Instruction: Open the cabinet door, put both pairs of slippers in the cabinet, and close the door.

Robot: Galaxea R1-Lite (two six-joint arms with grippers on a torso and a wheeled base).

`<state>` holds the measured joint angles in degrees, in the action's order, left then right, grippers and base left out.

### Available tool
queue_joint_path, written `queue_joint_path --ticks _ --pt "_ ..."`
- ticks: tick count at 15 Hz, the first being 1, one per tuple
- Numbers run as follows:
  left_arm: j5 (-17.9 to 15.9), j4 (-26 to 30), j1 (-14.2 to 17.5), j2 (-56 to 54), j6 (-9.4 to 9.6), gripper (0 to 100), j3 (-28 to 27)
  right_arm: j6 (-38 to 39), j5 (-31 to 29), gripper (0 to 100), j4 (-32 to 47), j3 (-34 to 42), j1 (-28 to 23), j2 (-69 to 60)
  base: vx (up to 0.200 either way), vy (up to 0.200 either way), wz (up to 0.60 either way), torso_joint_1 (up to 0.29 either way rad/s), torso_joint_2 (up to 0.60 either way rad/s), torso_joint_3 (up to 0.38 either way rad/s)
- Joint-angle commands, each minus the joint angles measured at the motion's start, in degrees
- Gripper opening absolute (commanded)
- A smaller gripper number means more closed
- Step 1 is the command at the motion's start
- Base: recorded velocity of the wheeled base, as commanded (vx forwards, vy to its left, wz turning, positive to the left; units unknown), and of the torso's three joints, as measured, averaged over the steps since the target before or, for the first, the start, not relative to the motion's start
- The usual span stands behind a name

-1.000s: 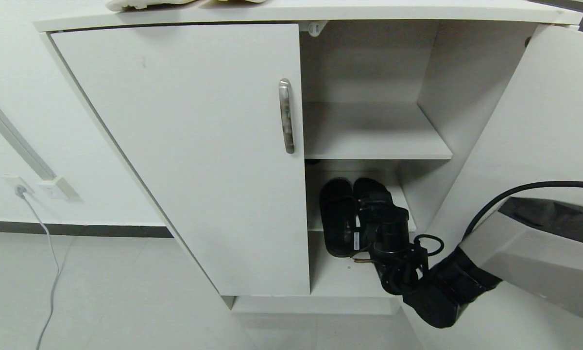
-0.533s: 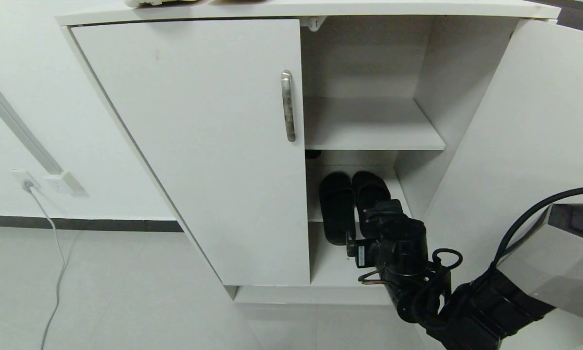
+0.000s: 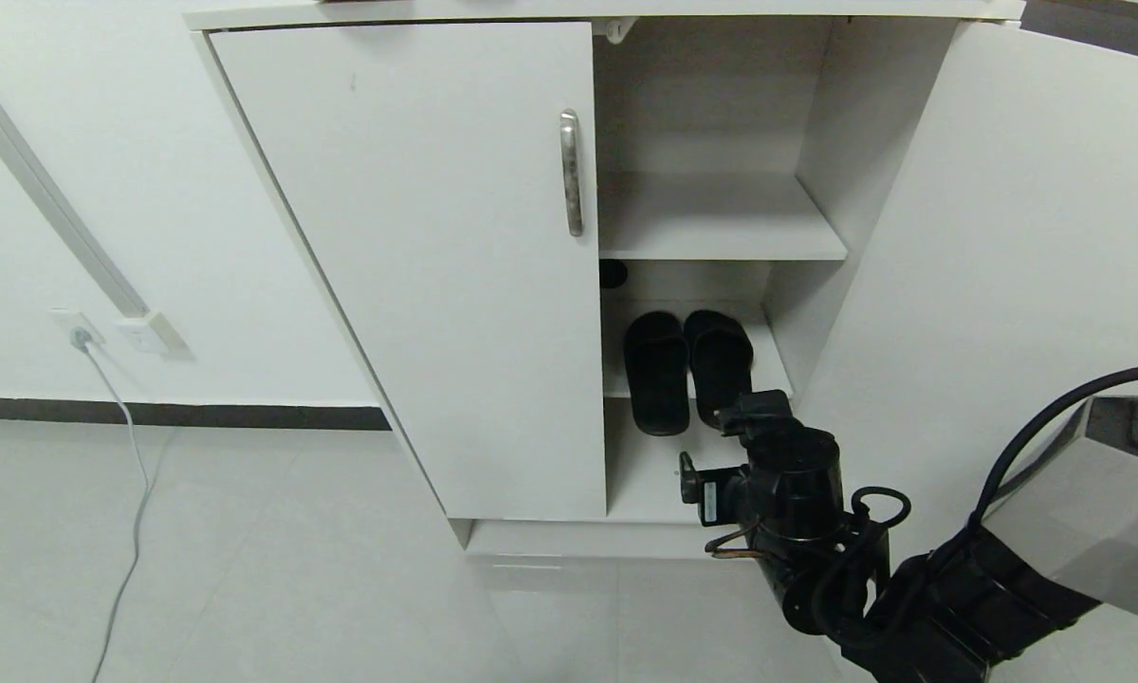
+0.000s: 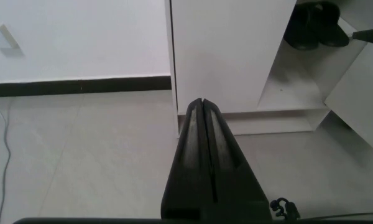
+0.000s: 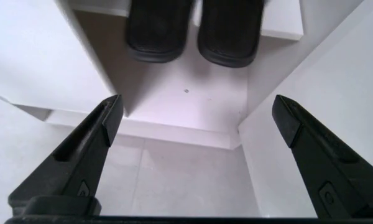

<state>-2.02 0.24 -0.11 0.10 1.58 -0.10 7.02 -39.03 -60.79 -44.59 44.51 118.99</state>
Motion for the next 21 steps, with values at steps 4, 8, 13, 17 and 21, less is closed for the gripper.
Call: queue_joint_path --ticks 4,8,13,17,21 --pt "0.00 0.02 0.02 -0.01 0.09 0 0.01 -0.08 0.10 100 -0.03 0.03 -0.04 -0.16 0.000 0.000 0.00 0.002 0.00 0.025" --pt "0.00 0.02 0.02 -0.01 0.09 0 0.01 -0.25 0.10 100 -0.03 -0.06 -0.04 -0.16 0.000 0.000 0.00 0.001 0.00 0.183" --pt "0.09 -0.07 0.02 -0.01 2.90 0 0.01 -0.52 0.19 100 -0.03 -0.67 -0.47 -0.16 0.000 0.000 0.00 0.002 0.00 0.120" --pt "0.00 -0.07 0.02 -0.01 2.28 0 0.01 -0.43 0.19 100 -0.03 -0.49 -0.47 -0.08 0.000 0.000 0.00 0.000 0.00 0.000" --pt "0.00 0.02 0.02 -0.01 2.19 0 0.01 -0.43 0.36 100 -0.03 -0.49 -0.39 0.10 0.000 0.200 0.00 0.000 0.00 0.004"
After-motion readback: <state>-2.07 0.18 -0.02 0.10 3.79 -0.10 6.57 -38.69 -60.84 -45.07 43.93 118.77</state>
